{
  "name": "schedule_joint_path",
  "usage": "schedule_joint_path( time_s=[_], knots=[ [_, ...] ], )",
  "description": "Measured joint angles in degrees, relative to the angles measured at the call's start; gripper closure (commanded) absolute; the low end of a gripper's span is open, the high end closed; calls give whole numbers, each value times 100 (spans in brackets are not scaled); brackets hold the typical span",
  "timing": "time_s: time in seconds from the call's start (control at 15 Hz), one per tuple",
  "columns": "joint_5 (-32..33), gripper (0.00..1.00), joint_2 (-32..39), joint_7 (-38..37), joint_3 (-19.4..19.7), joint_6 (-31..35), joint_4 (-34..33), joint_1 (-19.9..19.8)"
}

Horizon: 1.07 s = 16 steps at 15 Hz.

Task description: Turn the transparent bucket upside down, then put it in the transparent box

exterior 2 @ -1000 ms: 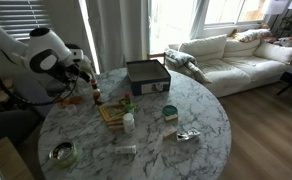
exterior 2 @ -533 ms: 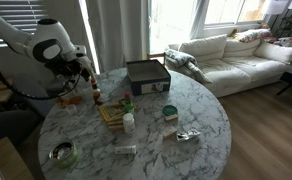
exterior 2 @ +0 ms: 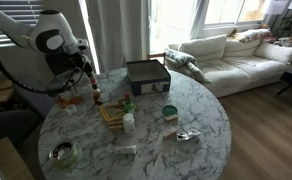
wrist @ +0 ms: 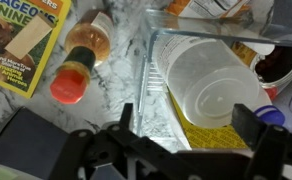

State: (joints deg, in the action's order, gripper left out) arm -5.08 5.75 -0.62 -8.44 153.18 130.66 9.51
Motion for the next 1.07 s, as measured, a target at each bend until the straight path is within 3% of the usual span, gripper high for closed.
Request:
schedule_joint_path(
  time_s=[0.4, 0.67, 0.87, 1.07],
  knots=[
    [-76, 0, -374, 375, 5, -2, -99, -83],
    [-1090, 0, -977, 1841, 25, -304, -154, -139],
    [-2028, 0, -1543, 3051, 244, -1282, -213, -70],
    [-2142, 0, -2048, 3542, 710, -2610, -238, -125]
  ],
)
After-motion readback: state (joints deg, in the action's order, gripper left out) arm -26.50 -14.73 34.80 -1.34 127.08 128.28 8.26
